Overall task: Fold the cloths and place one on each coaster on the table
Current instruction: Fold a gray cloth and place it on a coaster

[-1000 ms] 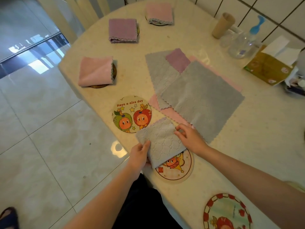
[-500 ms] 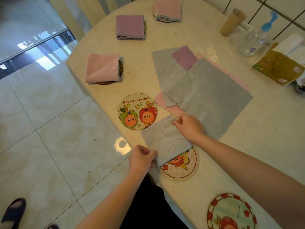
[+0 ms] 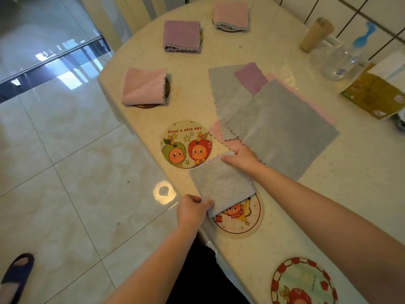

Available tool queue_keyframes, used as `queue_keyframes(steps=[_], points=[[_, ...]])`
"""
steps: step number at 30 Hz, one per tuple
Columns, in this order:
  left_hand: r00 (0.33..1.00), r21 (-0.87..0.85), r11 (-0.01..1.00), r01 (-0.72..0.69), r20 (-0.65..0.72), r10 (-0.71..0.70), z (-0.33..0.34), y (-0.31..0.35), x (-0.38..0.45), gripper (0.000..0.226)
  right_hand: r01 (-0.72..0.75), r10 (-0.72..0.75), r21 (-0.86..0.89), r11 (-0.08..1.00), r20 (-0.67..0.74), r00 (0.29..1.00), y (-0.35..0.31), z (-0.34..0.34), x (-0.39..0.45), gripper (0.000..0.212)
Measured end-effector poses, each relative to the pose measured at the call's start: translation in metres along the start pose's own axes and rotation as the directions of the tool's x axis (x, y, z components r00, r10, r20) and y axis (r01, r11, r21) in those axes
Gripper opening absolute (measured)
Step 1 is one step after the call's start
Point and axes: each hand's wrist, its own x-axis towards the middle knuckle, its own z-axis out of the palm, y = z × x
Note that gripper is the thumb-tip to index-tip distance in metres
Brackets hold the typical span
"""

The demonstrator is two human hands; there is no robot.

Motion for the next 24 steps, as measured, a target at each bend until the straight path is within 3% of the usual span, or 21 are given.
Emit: queue_keyframes(steps=[3,7,11,13,17,20,24], points=[[0.998,-0.097,0.995,0.002,0.06,0.003,-0.001,0.001,-0.003,0.032,-0.002,-0.003,0.067,0.998,0.074,0.997,0.027,0.006,0.029,0.089],[0.99,-0.186,0.982,0.025,0.143,0.002,-0.004,0.003,-0.006,0.025,-0.073,0.048,0.205,0.976,0.125,0.991,-0.003,-0.009,-0.01,0.059],[0.968,-0.261,0.965,-0.011,0.24,0.076,-0.015,0.01,-0.007,0.019,-0.142,0.11,0.31,0.94,0.12,0.987,-0.003,-0.011,-0.017,0.059],[0.95,-0.277,0.959,-0.053,0.281,0.134,-0.024,0.015,-0.005,0.022,-0.169,0.131,0.374,0.912,0.124,0.984,-0.002,-0.012,-0.02,0.047],[0.898,-0.301,0.947,-0.115,0.375,0.229,-0.05,0.033,0.009,0.02,-0.139,0.125,0.483,0.865,0.061,0.99,-0.014,-0.015,-0.021,0.019],[0.868,-0.382,0.919,-0.096,0.419,0.264,-0.076,0.052,0.031,0.024,-0.09,0.119,0.532,0.842,-0.021,0.993,-0.047,-0.015,-0.01,0.027],[0.894,-0.425,0.902,-0.071,0.374,0.246,-0.102,0.076,0.066,0.021,0.016,0.071,0.497,0.868,-0.156,0.985,-0.089,-0.006,0.02,0.024]])
